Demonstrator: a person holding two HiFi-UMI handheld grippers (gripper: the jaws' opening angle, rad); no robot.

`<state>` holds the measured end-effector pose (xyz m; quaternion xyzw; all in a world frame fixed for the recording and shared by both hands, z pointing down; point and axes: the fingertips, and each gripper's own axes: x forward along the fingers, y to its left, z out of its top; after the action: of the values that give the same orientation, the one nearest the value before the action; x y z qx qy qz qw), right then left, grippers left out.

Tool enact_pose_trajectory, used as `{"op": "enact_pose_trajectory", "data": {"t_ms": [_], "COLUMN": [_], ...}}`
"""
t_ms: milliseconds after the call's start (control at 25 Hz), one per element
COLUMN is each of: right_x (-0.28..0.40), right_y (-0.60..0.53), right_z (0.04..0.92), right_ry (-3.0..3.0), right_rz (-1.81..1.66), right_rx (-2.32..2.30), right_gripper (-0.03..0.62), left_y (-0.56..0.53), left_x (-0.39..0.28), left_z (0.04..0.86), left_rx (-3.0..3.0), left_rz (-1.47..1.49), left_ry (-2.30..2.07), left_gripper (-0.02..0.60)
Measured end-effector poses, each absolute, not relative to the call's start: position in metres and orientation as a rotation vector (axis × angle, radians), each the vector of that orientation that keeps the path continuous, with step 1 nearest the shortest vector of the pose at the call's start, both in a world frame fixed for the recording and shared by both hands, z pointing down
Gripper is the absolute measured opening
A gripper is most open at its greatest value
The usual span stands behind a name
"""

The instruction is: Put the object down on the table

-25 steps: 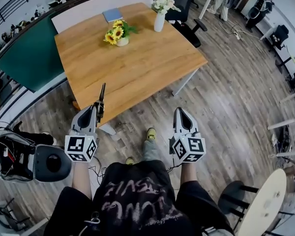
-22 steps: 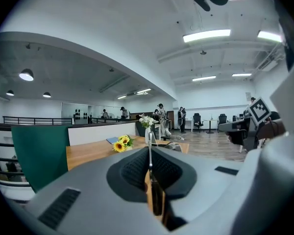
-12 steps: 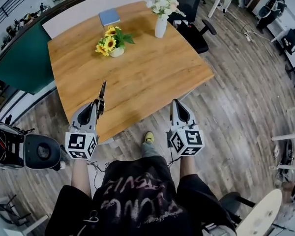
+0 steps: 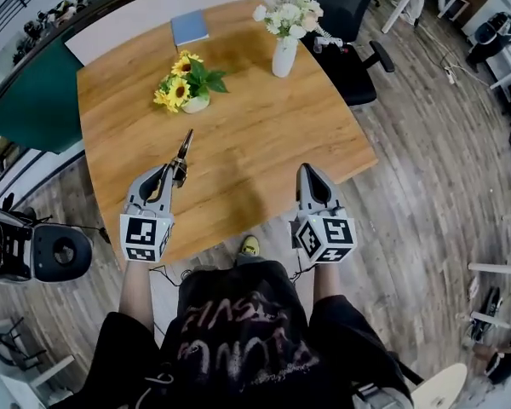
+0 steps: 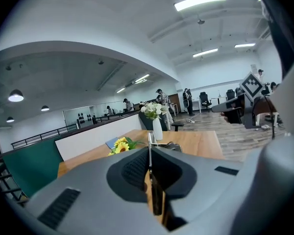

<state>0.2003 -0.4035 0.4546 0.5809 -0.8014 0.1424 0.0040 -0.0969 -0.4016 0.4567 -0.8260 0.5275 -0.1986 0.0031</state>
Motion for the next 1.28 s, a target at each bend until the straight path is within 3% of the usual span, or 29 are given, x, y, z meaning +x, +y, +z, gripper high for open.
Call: {"op": "enact_pose_trajectory", "data": {"t_ms": [440,1280], "right_x": [0.2,0.184], "right_y": [-0.45,-0.483], "right_z": [0.475,0.514], "right_ry": [-2.511,-2.418], "right_rz": [0.511,0.573], "right_rx": [1.752,1.764], "right_gripper": [0.005,0.005], "left_y": [-0.455,-0.514], "left_x": [-0.082,-0.063], "left_z": [0.483,0.614], "left_rx": [-2.542,-2.333], "left_rz": [-0.824,-1.386], "left_ry": [1.568,0.996], "left_gripper": [0.017,0.018]}}
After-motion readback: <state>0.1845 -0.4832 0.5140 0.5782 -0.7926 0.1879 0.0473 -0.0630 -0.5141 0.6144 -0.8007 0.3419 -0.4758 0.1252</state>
